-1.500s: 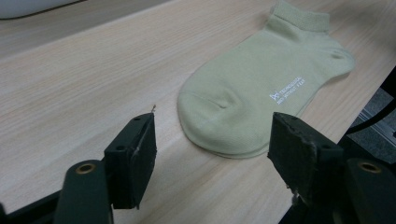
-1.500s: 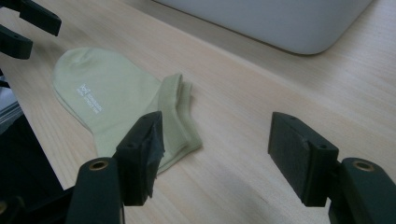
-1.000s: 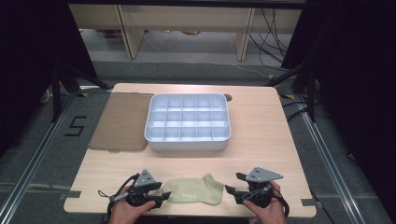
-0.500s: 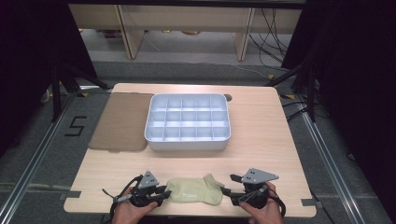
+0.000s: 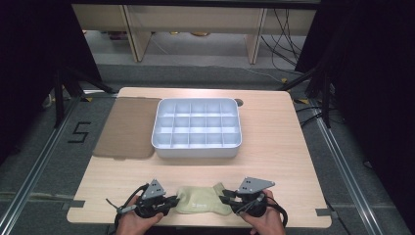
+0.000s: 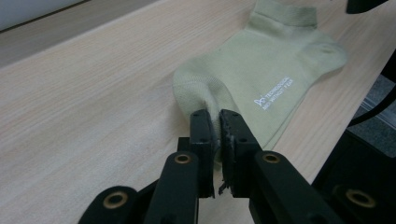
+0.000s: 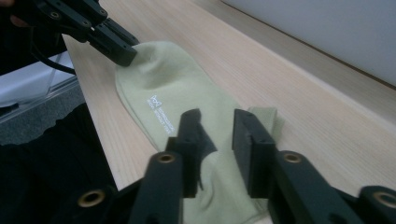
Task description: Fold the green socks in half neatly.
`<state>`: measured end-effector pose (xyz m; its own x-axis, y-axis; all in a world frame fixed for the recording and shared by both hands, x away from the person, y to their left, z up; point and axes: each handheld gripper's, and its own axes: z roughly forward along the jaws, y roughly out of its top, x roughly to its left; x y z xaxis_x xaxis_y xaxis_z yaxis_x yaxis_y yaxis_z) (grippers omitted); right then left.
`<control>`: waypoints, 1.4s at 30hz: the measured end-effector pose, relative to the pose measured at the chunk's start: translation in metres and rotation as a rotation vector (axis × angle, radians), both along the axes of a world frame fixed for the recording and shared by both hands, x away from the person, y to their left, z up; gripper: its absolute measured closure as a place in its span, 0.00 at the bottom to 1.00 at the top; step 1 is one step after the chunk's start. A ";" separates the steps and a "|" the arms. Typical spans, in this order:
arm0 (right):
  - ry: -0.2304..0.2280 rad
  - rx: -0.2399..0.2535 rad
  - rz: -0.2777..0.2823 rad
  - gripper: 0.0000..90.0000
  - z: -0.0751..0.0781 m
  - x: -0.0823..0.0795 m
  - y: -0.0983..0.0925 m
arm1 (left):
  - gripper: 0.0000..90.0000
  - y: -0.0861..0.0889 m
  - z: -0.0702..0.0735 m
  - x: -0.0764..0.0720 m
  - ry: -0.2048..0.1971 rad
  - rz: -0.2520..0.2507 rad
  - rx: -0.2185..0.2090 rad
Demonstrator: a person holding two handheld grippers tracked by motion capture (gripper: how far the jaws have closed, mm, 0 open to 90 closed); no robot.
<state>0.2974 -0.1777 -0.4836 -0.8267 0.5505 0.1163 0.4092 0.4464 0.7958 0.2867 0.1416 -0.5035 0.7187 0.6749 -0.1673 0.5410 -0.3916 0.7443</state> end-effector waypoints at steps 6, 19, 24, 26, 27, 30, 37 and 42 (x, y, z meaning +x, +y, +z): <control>0.005 -0.020 0.044 0.97 -0.002 0.004 0.011 | 0.93 0.000 0.004 -0.001 -0.009 -0.002 -0.022; 0.043 -0.101 0.114 1.00 -0.017 0.025 0.050 | 0.93 0.012 0.011 -0.001 -0.011 -0.007 -0.026; 0.058 -0.111 0.122 1.00 -0.021 0.027 0.061 | 0.93 0.018 0.012 -0.002 0.003 0.011 -0.042; 0.051 -0.121 0.126 1.00 -0.023 0.028 0.064 | 0.93 0.021 0.013 -0.001 -0.003 0.001 -0.030; 0.057 -0.123 0.130 1.00 -0.022 0.028 0.065 | 0.93 0.021 0.012 -0.001 -0.002 0.018 -0.056; 0.061 -0.122 0.134 1.00 -0.023 0.029 0.067 | 0.93 0.023 0.013 -0.001 0.009 0.023 -0.049; 0.062 -0.111 0.136 1.00 -0.024 0.030 0.075 | 0.93 0.029 0.016 0.000 0.005 0.007 -0.033; 0.066 -0.138 0.161 1.00 -0.027 0.034 0.086 | 0.93 0.030 0.018 -0.002 0.007 0.014 -0.055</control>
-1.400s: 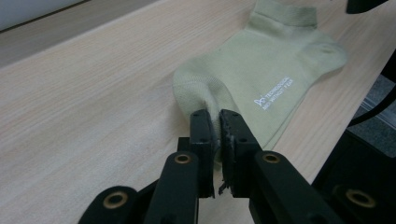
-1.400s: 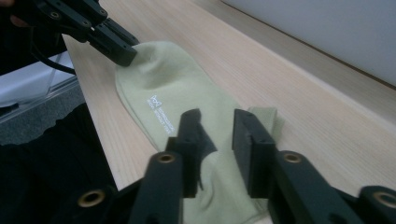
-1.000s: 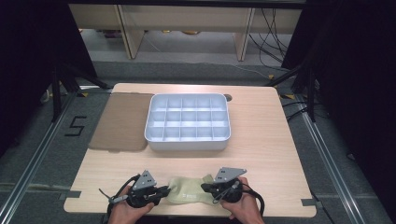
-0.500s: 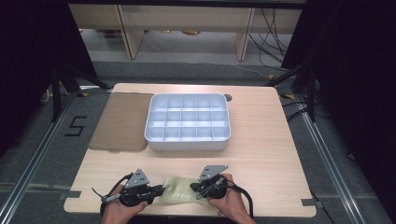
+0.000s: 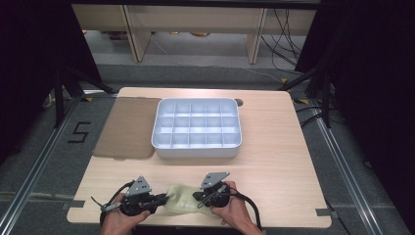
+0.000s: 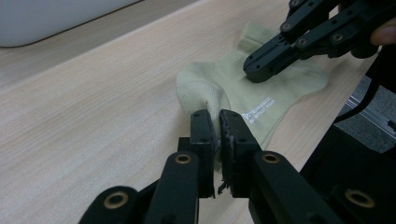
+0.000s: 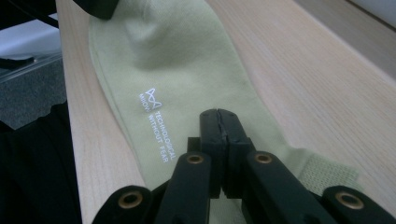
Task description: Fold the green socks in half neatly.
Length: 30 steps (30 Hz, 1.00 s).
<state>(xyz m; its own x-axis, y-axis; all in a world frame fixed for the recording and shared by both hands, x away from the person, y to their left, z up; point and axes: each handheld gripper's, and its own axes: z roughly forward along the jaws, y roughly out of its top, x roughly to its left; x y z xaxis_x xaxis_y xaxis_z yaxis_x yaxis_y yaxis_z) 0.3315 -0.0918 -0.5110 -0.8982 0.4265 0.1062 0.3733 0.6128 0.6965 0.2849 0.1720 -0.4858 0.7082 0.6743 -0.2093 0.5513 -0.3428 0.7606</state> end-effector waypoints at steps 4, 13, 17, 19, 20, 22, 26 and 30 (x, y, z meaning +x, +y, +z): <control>-0.006 0.007 0.006 1.00 -0.001 0.003 0.006 | 0.93 -0.001 0.004 -0.002 0.000 0.011 -0.025; -0.002 0.003 0.019 1.00 -0.001 0.007 0.020 | 0.93 -0.004 0.015 -0.001 -0.035 -0.007 -0.024; 0.001 0.005 0.027 1.00 -0.001 0.008 0.025 | 0.93 -0.007 0.016 0.001 -0.031 -0.026 -0.033; -0.003 0.006 0.029 1.00 -0.001 0.009 0.025 | 0.93 -0.009 0.016 0.001 -0.032 -0.028 -0.030; 0.002 0.014 0.027 1.00 -0.001 0.009 0.025 | 0.93 -0.009 0.016 0.001 -0.033 -0.032 -0.030; -0.006 0.024 0.028 1.00 0.005 0.009 0.020 | 0.93 -0.009 0.017 0.001 -0.030 -0.029 -0.030; -0.039 0.030 -0.005 1.00 0.020 0.009 0.003 | 0.93 -0.007 0.018 0.002 -0.028 -0.017 -0.041; -0.042 0.028 -0.048 1.00 0.025 0.009 -0.014 | 0.93 -0.007 0.020 0.003 -0.014 -0.017 -0.056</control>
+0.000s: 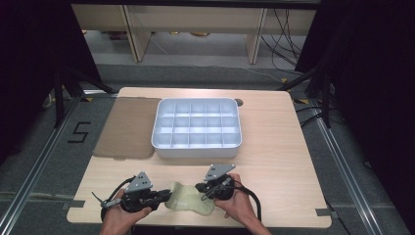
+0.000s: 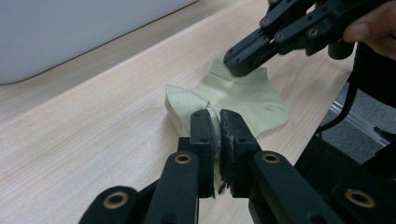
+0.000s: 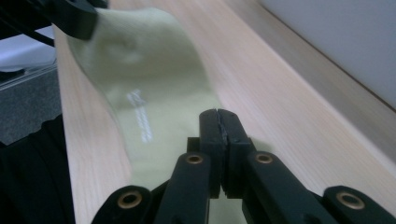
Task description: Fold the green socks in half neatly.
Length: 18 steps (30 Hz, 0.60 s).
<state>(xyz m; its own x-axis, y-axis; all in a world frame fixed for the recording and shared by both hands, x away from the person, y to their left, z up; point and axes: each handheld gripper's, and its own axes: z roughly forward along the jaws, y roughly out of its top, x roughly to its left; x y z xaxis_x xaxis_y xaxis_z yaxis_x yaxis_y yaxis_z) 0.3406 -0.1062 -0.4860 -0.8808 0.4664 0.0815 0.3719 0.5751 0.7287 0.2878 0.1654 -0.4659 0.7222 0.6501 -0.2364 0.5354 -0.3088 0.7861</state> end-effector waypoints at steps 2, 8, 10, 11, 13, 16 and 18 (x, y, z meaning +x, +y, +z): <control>0.000 -0.032 -0.021 1.00 -0.003 0.000 -0.014 | 0.93 0.000 0.002 0.002 -0.001 -0.003 0.006; 0.031 -0.068 -0.027 1.00 -0.014 -0.002 -0.018 | 0.92 -0.006 0.006 0.005 0.000 -0.014 0.001; 0.029 -0.073 -0.021 1.00 -0.015 0.000 -0.017 | 0.92 -0.016 0.009 0.006 0.003 -0.031 -0.012; 0.035 -0.053 -0.027 1.00 -0.016 0.000 -0.016 | 0.93 -0.020 0.009 0.007 0.000 -0.032 -0.017; 0.033 -0.059 -0.037 1.00 -0.018 0.000 -0.015 | 0.93 -0.027 0.011 0.009 0.000 -0.055 -0.017; 0.012 -0.060 -0.009 1.00 -0.017 0.003 -0.017 | 0.92 -0.039 0.011 0.014 0.003 -0.071 -0.012; 0.037 -0.047 -0.029 1.00 -0.018 0.002 -0.017 | 0.93 -0.043 0.011 0.015 0.012 -0.071 -0.002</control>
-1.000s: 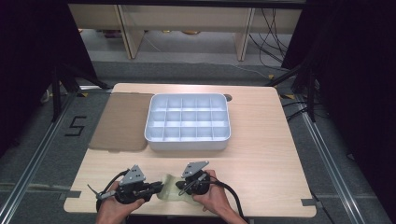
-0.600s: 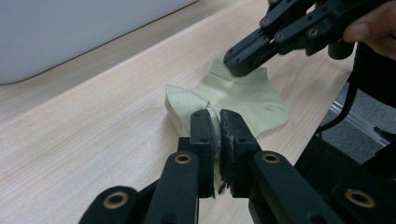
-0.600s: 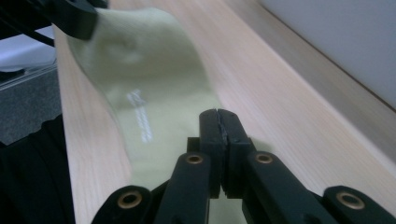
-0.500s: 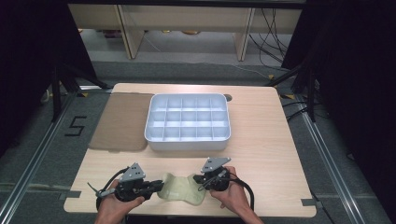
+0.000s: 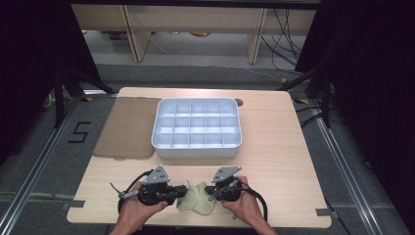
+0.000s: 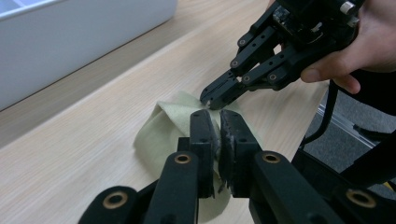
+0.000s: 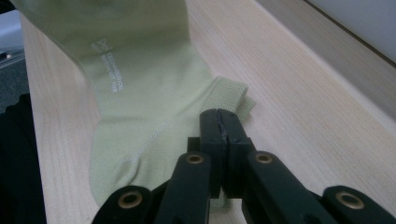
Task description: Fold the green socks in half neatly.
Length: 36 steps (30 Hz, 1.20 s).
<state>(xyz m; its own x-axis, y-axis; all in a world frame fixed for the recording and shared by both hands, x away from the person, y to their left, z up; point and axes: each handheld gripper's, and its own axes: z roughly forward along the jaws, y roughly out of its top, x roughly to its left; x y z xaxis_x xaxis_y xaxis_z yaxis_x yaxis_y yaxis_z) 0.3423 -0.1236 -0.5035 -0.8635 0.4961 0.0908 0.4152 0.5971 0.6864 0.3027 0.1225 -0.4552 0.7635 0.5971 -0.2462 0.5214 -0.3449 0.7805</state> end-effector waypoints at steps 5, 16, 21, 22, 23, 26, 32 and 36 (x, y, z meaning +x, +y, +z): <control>0.008 -0.009 0.002 1.00 0.001 0.000 -0.001 | 0.93 -0.018 -0.005 0.007 0.011 -0.032 -0.001; 0.008 0.090 -0.044 1.00 0.019 0.008 -0.023 | 0.93 -0.031 -0.015 0.012 0.007 -0.062 0.031; 0.001 0.114 -0.082 1.00 0.025 0.011 -0.043 | 0.93 -0.041 -0.017 0.012 0.006 -0.083 0.045; -0.003 0.110 -0.094 1.00 0.025 0.011 -0.045 | 0.93 -0.045 -0.019 0.013 -0.001 -0.098 0.044; 0.008 0.108 -0.104 1.00 0.025 0.011 -0.047 | 0.93 -0.047 -0.019 0.012 0.001 -0.099 0.051; 0.002 0.112 -0.097 1.00 0.024 0.014 -0.051 | 0.93 -0.056 -0.024 0.013 0.004 -0.117 0.053; -0.010 0.096 -0.104 0.99 0.023 0.014 -0.050 | 0.92 -0.067 -0.032 0.011 0.008 -0.135 0.071; -0.002 0.093 -0.109 0.99 0.023 0.013 -0.049 | 0.87 -0.076 -0.040 0.011 0.027 -0.171 0.068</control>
